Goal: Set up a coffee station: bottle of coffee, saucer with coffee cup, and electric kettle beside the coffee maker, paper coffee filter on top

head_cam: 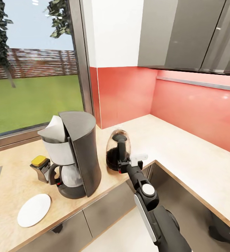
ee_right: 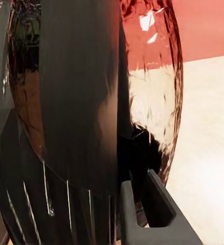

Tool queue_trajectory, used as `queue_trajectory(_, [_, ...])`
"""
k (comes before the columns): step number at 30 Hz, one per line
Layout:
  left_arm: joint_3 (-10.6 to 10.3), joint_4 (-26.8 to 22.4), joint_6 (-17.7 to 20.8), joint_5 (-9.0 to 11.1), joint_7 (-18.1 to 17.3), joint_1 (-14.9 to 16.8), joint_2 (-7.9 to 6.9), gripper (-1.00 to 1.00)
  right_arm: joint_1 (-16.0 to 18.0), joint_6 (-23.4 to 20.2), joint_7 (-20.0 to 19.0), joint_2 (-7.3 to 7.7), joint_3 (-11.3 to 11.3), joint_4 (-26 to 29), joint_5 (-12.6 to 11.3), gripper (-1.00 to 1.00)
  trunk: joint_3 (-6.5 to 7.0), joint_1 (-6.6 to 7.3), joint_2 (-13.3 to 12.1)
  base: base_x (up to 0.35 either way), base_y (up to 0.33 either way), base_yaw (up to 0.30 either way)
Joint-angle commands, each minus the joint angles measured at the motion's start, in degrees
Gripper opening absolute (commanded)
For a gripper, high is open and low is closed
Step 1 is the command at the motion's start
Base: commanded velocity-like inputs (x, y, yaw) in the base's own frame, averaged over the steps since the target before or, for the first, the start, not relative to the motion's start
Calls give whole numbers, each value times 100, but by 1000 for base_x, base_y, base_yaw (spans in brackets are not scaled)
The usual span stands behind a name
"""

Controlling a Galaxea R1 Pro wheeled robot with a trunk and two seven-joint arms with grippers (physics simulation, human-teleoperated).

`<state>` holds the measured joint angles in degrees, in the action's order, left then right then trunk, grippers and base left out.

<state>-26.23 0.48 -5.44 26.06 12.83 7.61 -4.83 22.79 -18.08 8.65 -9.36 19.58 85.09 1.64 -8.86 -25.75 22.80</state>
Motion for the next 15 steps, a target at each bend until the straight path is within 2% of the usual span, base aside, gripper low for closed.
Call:
queue_trajectory(1, [-49,5,-19,49,9,4,1,100,6,-39,31,0,10,4,29,-100,-11,-3,12,0,0,0])
queue_trajectory(15, [-49,5,-19,49,9,4,0,100,6,-12,31,-5,27,-326,20,-100,-11,-3,12,0,0,0])
